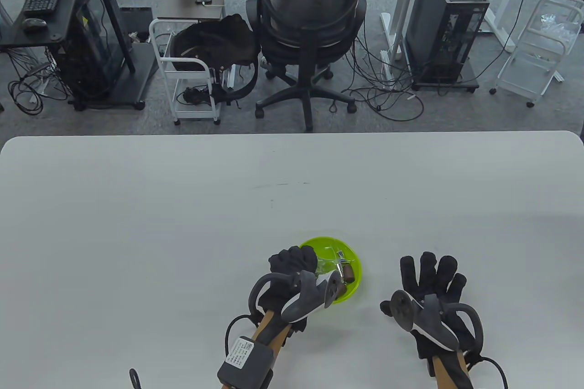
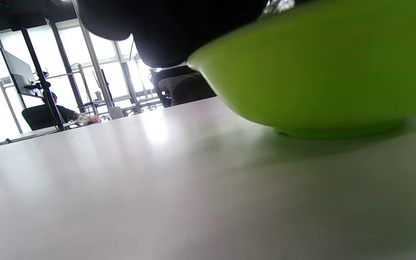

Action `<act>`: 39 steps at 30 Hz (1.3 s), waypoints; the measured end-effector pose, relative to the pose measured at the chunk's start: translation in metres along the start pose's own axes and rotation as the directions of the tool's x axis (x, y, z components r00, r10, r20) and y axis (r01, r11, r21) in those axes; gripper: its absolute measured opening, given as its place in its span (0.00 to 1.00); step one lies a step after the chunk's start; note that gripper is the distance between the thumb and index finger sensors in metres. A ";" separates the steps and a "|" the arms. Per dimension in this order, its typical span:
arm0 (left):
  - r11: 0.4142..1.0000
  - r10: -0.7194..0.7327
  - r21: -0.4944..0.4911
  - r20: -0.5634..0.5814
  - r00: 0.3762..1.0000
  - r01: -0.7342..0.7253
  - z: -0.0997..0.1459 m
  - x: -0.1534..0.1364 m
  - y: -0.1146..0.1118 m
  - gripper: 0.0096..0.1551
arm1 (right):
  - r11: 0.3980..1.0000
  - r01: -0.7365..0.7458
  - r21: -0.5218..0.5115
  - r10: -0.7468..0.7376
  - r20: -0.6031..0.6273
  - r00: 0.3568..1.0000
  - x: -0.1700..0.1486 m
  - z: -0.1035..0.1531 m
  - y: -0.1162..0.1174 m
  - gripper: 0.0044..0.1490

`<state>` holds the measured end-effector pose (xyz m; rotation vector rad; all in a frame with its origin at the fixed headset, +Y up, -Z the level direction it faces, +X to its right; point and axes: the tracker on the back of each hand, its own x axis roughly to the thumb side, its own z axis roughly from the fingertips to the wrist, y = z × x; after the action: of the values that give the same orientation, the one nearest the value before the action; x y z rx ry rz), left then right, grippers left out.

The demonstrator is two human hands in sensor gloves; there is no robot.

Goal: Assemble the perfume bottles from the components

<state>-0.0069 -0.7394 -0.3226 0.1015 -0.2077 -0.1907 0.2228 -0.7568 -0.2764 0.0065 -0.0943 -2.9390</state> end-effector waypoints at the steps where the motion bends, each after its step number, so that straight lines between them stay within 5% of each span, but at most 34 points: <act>1: 1.000 -0.008 0.003 -0.001 1.000 0.009 0.000 0.001 0.000 0.49 | 1.000 0.001 0.001 -0.001 0.000 1.000 0.000 0.000 0.000 0.67; 9: 0.994 -0.045 0.101 0.022 0.999 0.042 0.001 0.005 -0.002 0.39 | 1.000 0.003 0.004 -0.003 0.001 1.000 -0.001 0.000 0.000 0.66; 23: 1.000 -0.004 0.027 0.049 0.999 0.003 0.001 -0.003 0.001 0.34 | 1.000 0.012 0.017 -0.012 0.001 1.000 -0.002 0.000 0.000 0.65; 33: 0.974 0.123 0.182 0.082 0.989 -0.137 0.025 -0.041 0.026 0.28 | 0.999 0.020 0.029 -0.020 0.004 1.000 -0.001 0.000 0.000 0.65; 39: 0.956 0.182 0.227 0.047 0.982 -0.188 0.043 -0.075 0.019 0.29 | 0.999 0.015 0.041 -0.015 0.006 1.000 0.001 0.000 0.000 0.64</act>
<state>-0.0844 -0.7094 -0.2935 0.3094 -0.2630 0.0203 0.2223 -0.7574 -0.2767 0.0040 -0.1557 -2.9517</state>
